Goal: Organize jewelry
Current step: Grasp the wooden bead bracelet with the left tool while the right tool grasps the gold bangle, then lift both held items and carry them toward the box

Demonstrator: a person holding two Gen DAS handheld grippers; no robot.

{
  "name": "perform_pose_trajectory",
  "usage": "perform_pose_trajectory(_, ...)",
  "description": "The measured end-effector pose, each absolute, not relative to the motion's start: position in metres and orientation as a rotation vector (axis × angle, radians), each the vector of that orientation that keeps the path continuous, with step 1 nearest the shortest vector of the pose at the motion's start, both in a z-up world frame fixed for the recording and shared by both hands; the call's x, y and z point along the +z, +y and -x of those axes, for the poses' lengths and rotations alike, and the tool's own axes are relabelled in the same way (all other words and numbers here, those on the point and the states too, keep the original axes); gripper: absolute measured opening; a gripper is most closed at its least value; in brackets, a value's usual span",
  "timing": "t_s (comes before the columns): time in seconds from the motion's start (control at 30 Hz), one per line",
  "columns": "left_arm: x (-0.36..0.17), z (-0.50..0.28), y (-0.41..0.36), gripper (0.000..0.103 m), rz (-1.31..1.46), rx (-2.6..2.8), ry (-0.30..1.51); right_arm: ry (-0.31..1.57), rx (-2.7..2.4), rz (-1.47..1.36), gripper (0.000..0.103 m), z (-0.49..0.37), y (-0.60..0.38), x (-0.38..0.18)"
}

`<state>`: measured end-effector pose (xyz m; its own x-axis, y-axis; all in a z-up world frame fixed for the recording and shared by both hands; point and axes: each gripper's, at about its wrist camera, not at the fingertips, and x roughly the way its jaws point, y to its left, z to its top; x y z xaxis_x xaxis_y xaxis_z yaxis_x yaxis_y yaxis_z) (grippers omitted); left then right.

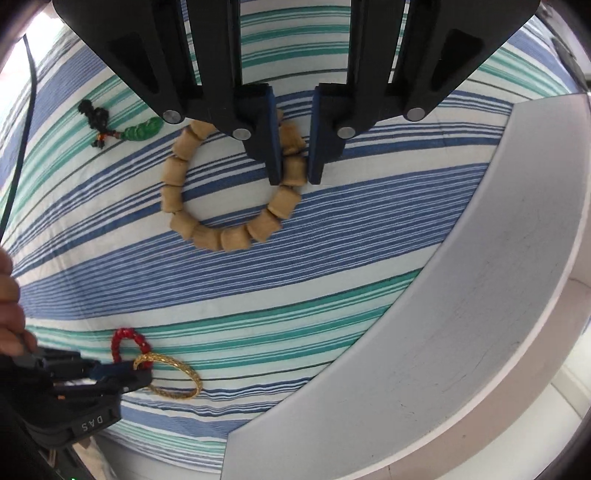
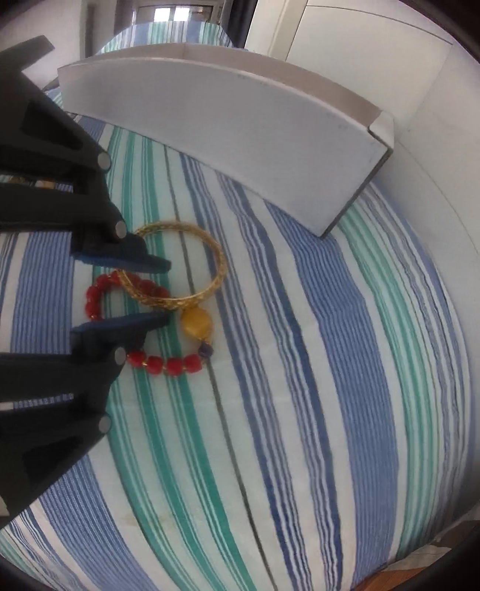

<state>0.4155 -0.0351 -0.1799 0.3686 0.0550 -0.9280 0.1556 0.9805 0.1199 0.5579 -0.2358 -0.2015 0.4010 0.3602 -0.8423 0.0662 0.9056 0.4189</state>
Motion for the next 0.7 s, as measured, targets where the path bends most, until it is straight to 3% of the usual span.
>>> perform_pose_trajectory(0.37,-0.144,-0.386,0.046,0.012,0.209,-0.134,1.208,0.999,0.290,-0.361,0.008,-0.486,-0.235,-0.138)
perform_pose_trajectory(0.7,-0.094,-0.350,0.070,0.012,0.355,-0.140,1.137,1.005,0.375,-0.310,0.008,-0.432,-0.219,-0.132)
